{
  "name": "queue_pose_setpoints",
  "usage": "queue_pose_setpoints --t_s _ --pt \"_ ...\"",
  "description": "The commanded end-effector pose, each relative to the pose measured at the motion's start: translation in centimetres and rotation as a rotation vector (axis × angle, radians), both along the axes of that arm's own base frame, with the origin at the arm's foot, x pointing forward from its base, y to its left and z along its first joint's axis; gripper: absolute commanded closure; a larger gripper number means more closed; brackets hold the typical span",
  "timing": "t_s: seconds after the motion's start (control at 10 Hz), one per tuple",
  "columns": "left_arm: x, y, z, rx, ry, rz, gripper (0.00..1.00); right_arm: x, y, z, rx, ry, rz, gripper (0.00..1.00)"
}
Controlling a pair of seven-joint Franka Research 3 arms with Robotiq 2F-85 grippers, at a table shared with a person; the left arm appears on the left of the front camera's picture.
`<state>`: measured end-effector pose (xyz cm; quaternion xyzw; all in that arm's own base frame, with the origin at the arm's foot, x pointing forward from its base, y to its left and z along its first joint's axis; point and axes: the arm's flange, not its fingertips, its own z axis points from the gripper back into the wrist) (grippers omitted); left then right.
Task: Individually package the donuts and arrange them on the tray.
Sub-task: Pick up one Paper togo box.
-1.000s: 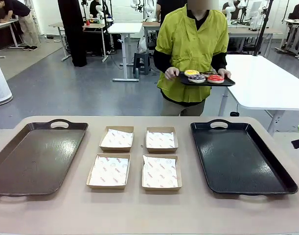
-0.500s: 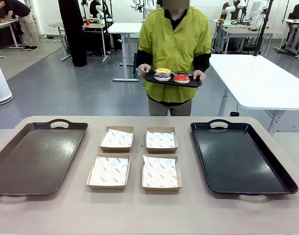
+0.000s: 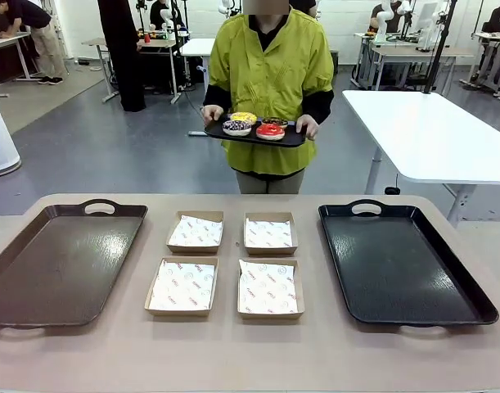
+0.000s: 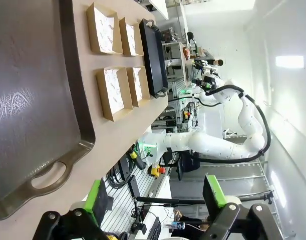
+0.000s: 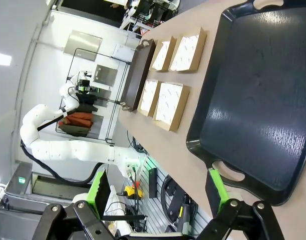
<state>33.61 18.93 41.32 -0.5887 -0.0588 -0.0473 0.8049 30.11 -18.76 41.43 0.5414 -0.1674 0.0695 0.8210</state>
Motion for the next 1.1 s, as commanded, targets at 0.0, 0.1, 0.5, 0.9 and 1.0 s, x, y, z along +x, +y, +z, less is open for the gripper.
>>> queue_pose_setpoints --t_s 0.0,0.1,0.5,0.9,1.0 --pt "-0.08 0.22 0.23 -0.007 -0.003 -0.003 0.00 0.01 -0.08 -0.11 0.016 -0.007 0.003 0.00" --pt "-0.08 0.22 0.23 -0.007 -0.003 -0.003 0.00 0.01 -0.08 -0.11 0.016 -0.007 0.003 0.00" --pt "-0.08 0.22 0.23 -0.007 -0.003 -0.003 0.00 0.01 -0.08 -0.11 0.016 -0.007 0.003 0.00" --pt "-0.08 0.22 0.23 -0.007 -0.003 -0.003 0.00 0.01 -0.08 -0.11 0.016 -0.007 0.003 0.00" --pt "-0.08 0.22 0.23 -0.007 -0.003 -0.003 0.00 0.01 -0.08 -0.11 0.016 -0.007 0.003 0.00"
